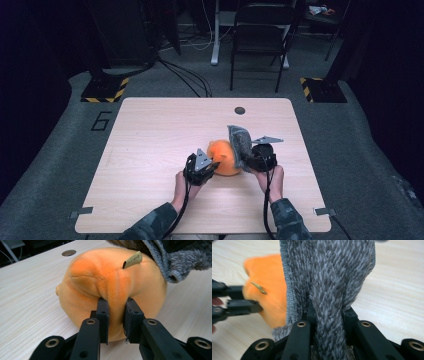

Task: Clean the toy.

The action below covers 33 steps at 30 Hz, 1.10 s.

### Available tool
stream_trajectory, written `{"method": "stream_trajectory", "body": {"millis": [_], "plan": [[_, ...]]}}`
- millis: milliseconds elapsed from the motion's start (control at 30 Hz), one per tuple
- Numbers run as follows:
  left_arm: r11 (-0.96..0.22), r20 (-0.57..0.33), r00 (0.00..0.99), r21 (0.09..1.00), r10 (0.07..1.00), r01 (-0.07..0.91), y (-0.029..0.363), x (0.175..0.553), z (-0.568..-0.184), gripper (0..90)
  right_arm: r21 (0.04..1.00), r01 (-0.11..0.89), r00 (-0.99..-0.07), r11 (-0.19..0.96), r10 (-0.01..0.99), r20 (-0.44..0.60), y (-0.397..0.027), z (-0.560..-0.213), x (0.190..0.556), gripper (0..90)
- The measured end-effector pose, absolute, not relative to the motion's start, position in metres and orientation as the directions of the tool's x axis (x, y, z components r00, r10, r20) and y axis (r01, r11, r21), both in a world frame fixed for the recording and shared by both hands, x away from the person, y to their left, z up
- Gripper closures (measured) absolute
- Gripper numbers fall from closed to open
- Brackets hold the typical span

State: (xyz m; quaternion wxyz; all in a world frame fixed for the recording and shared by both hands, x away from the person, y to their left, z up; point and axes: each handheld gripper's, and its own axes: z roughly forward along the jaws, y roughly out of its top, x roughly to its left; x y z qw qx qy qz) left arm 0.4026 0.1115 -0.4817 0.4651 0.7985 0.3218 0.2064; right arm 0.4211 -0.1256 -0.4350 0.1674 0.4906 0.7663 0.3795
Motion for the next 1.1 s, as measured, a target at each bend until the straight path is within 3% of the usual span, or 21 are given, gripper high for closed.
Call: {"method": "stream_trajectory", "body": {"millis": [233, 433, 1100], "plan": [[-0.265, -0.108, 0.713, 0.881, 0.693, 0.391, 0.112, 0.395, -0.465, 76.7, 0.817, 0.534, -0.537, 0.217, 0.834, 0.129, -0.099, -0.397, 0.401, 73.6], [-0.349, -0.044, 0.748, 0.865, 0.662, 0.36, 0.105, 0.391, -0.466, 75.1, 0.788, 0.535, -0.555, 0.305, 0.83, 0.056, -0.07, -0.408, 0.399, 73.2], [-0.346, -0.065, 0.741, 0.854, 0.669, 0.387, 0.109, 0.402, -0.474, 73.7, 0.688, 0.638, -0.482, 0.345, 0.876, 0.007, -0.113, -0.435, 0.407, 72.7]]}}
